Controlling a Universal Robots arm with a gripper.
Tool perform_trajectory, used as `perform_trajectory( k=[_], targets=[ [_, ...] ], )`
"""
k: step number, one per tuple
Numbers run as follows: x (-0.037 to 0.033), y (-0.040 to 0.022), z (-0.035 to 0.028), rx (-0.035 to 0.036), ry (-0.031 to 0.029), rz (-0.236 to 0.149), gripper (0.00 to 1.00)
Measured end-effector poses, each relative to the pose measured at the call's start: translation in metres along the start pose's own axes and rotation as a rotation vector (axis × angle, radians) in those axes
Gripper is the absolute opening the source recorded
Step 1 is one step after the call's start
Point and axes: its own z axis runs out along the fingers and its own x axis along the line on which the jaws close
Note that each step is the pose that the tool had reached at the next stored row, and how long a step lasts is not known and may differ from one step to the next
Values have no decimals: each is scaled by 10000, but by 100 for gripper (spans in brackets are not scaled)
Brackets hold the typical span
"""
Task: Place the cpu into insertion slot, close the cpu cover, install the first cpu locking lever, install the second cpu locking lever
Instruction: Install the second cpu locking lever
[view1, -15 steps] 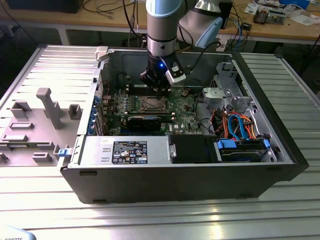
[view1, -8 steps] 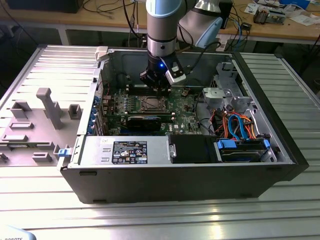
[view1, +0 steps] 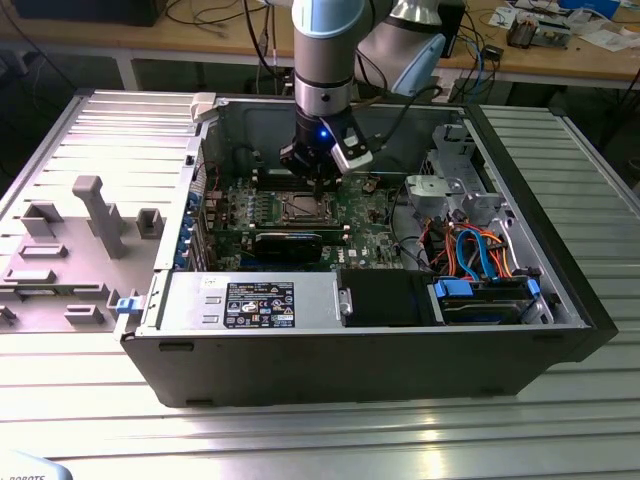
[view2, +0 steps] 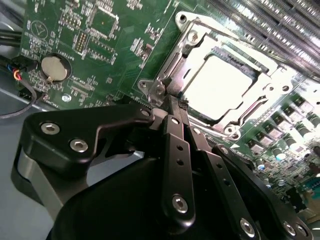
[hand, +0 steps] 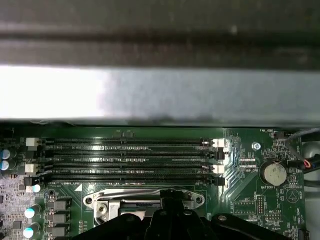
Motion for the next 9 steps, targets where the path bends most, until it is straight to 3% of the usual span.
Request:
perform_trajectory(
  k=[4,9],
  targets=[
    [1,-58,-5,-1,-1,0,11],
    [-3,-54,-92,0,-1,0,11]
  ],
)
